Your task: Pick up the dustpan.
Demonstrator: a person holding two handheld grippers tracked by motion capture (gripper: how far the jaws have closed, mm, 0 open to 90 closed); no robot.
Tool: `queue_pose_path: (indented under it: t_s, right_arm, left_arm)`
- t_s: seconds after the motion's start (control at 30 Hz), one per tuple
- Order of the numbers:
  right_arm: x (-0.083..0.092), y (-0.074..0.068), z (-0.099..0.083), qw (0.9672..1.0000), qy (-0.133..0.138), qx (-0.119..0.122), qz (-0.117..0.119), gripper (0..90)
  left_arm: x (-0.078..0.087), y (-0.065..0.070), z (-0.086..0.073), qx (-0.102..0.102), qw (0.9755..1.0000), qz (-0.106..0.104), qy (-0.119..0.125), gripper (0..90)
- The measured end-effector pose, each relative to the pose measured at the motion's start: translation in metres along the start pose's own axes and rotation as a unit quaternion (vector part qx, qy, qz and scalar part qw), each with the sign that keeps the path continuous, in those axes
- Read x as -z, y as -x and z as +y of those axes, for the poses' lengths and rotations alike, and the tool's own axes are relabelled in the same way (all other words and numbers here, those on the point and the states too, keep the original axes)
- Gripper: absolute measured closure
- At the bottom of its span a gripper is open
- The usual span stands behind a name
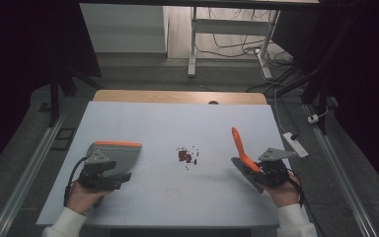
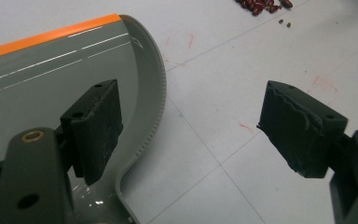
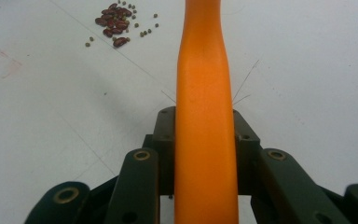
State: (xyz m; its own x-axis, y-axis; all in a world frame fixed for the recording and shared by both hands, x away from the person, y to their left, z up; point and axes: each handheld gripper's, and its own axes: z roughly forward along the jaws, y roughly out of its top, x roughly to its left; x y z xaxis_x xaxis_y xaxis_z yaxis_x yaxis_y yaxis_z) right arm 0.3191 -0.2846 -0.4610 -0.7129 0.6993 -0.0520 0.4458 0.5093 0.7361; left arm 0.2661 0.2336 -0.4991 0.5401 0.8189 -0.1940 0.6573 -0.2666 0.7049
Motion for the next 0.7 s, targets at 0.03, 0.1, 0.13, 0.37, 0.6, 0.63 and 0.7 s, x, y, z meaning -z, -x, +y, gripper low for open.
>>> queue_pose_path:
  t_s: [0.03, 0.1, 0.13, 0.37, 0.6, 0.63, 0.7]
  right_arm:
    - [0.0, 0.0002, 0.0, 1.0, 0.001, 0.001, 0.0, 70.3]
    - [0.0001, 0.0002, 0.0, 1.0, 0.001, -0.001, 0.0, 70.3]
    - [0.0001, 0.0002, 0.0, 1.0, 0.001, 0.0, -0.001, 70.3]
    - [-0.0005, -0.0016, 0.0012, 1.0, -0.001, -0.001, -0.002, 70.3]
    - [-0.0003, -0.0033, 0.0032, 0.9999, 0.003, -0.008, 0.012, 70.3]
    - [-0.0003, -0.0033, 0.0032, 0.9999, 0.003, -0.008, 0.012, 70.3]
    - [0.0, -0.0055, 0.0056, 0.9999, 0.005, -0.006, 0.012, 70.3]
  left_arm:
    - [-0.0008, 0.0006, -0.0001, 0.001, 1.0, 0.001, -0.003, 21.6]
    - [-0.0013, 0.0009, -0.0001, 0.002, 1.0, 0.001, -0.004, 21.6]
    - [-0.0017, 0.0011, 0.0, 0.002, 1.0, 0.0, -0.005, 21.6]
    - [-0.0014, 0.0039, 0.0016, 0.001, 0.9999, -0.006, -0.011, 21.3]
    - [-0.0029, 0.0019, 0.0021, 0.016, 0.9995, 0.007, -0.027, 21.6]
    - [-0.0029, 0.0019, 0.0021, 0.016, 0.9995, 0.007, -0.027, 21.6]
    - [-0.0039, 0.0019, 0.002, 0.015, 0.9993, 0.009, -0.032, 21.6]
